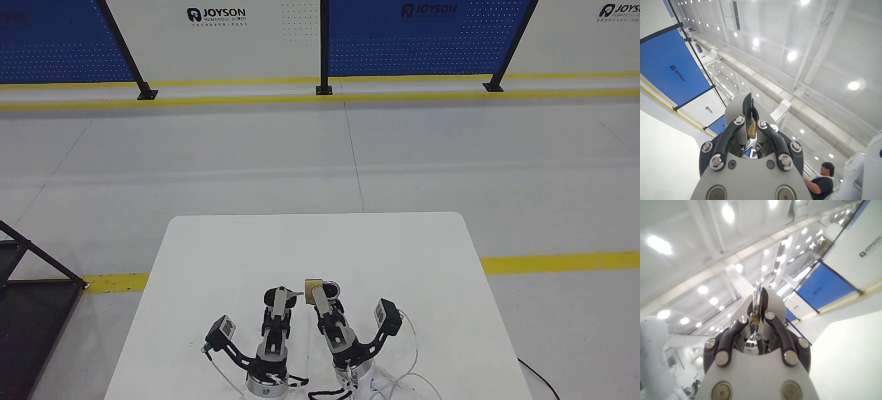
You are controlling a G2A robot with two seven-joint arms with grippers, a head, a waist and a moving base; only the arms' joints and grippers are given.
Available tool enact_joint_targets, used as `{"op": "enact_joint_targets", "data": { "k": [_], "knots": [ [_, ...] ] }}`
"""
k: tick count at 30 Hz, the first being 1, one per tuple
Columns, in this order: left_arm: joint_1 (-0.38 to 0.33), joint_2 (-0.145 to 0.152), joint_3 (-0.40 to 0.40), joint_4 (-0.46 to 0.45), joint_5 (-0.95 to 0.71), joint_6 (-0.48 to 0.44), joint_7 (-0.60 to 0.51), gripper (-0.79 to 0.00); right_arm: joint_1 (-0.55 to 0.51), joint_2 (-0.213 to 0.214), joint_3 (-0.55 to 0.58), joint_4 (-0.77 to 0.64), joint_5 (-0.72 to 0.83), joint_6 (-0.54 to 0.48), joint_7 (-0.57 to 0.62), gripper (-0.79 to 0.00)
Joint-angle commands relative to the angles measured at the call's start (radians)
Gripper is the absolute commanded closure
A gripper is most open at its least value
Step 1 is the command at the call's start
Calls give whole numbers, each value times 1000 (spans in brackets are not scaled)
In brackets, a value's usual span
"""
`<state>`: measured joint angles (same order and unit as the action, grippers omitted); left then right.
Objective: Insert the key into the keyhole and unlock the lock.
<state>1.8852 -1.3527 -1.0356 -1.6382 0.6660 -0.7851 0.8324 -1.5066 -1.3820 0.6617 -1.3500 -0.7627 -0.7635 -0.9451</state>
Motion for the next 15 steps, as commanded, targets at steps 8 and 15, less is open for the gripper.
{"op": "enact_joint_targets", "data": {
  "k": [8, 15],
  "knots": [
    [-6, -6, 2, 5, -1, 5, -4, 0, 0, 0, 0, 0, 0, 0, 0, 0],
    [-12, -11, 8, 11, 3, 11, -4, 0, 0, 0, 0, 0, 0, 0, 0, 0]
  ]
}}
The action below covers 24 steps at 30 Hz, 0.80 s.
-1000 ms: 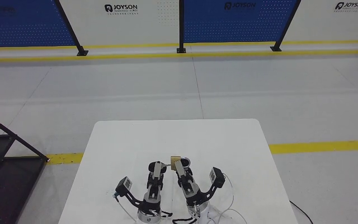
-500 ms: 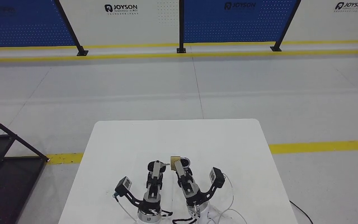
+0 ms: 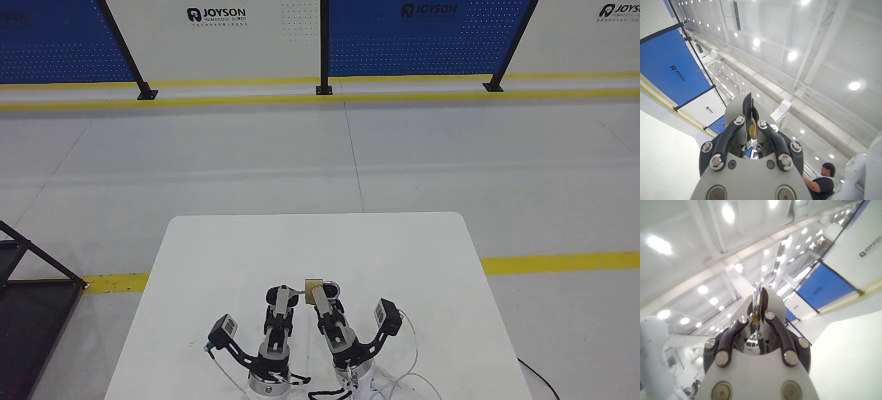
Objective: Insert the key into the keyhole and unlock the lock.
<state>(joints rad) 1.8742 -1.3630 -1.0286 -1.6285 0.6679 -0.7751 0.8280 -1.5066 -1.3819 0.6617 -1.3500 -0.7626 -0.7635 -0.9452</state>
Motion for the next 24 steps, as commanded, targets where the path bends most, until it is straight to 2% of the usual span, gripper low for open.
{"op": "enact_joint_targets", "data": {
  "k": [1, 12, 24],
  "knots": [
    [-2, -2, 2, 3, 2, 1, 1, 0, 0, 0, 0, 0, 0, 0, 0, 0],
    [-11, -9, 4, 16, 6, -6, 14, 0, 0, 0, 0, 0, 0, 0, 0, 0],
    [-17, -18, 4, 27, 22, -26, 55, 0, -21, 0, 30, -45, 80, 28, 97, 0]
  ]
}}
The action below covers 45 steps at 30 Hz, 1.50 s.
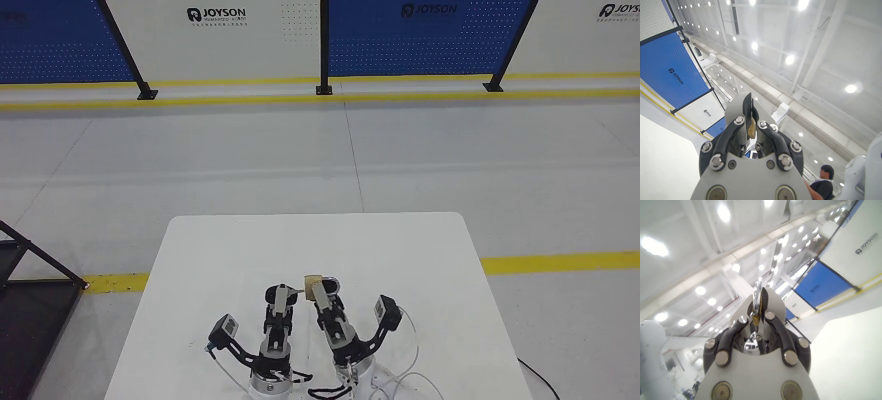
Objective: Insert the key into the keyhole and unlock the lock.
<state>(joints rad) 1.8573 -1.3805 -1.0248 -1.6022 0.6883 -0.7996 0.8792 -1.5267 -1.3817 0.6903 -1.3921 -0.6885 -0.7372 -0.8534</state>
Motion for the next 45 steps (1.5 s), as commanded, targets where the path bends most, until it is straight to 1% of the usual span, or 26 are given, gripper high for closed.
{"op": "enact_joint_targets", "data": {
  "k": [1, 7, 12, 23, 25, 28, 35, 45],
  "knots": [
    [-1, -2, -1, 2, 4, -4, 9, 0, -2, 0, 3, -4, 9, 3, 10, 0],
    [-3, -7, -5, 6, 35, -3, 43, 0, -10, 0, 11, -15, 36, 0, 29, 0],
    [-5, -11, -9, 21, 96, 2, 99, 0, -17, 2, 17, -26, 51, -11, 47, 0],
    [-5, -11, -9, 21, 96, 2, 99, 0, -20, 3, 19, -30, 48, -11, 51, 0],
    [-13, -13, -12, 18, 96, 35, 85, 0, -20, 3, 19, -30, 48, -11, 51, 0],
    [-22, -19, -2, 27, 99, 64, 101, 0, -20, 3, 19, -30, 48, -11, 51, 0],
    [-55, -25, 19, 64, 101, 48, 129, 0, -20, 3, 19, -30, 48, -11, 51, 0],
    [-73, -24, 34, 88, 112, 44, 148, 0, -20, 3, 19, -30, 48, -11, 51, 0]
  ]
}}
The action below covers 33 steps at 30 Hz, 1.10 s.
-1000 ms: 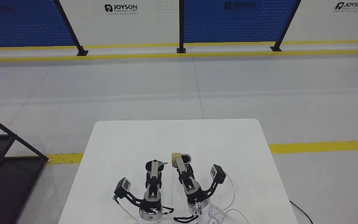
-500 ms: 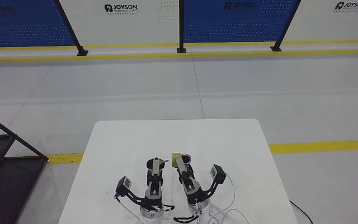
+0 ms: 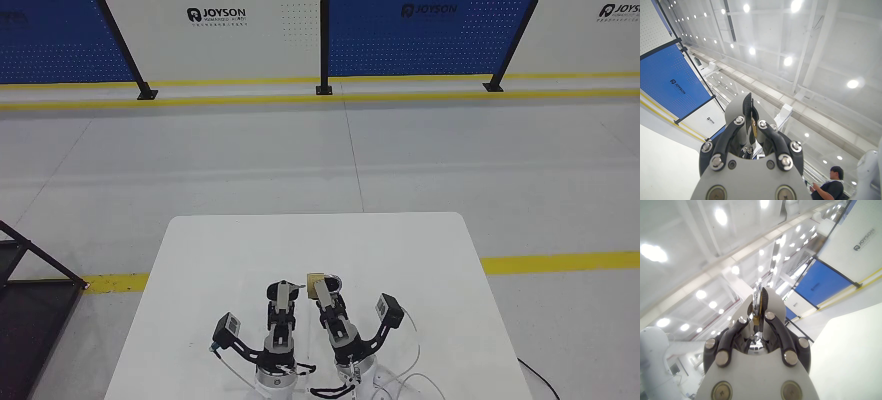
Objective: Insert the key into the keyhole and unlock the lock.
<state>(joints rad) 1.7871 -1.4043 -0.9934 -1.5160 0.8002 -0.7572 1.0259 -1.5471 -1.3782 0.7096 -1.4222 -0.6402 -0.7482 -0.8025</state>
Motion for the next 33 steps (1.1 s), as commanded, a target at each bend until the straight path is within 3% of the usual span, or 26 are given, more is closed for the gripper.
{"op": "enact_joint_targets", "data": {
  "k": [1, 33],
  "knots": [
    [-5, 0, 5, 5, 0, 3, 2, 0, 0, 0, 0, 0, 0, 0, 0, 0],
    [-15, 7, 22, 10, -28, -30, 3, 0, 0, 0, 0, 0, 0, 0, 0, 0]
  ]
}}
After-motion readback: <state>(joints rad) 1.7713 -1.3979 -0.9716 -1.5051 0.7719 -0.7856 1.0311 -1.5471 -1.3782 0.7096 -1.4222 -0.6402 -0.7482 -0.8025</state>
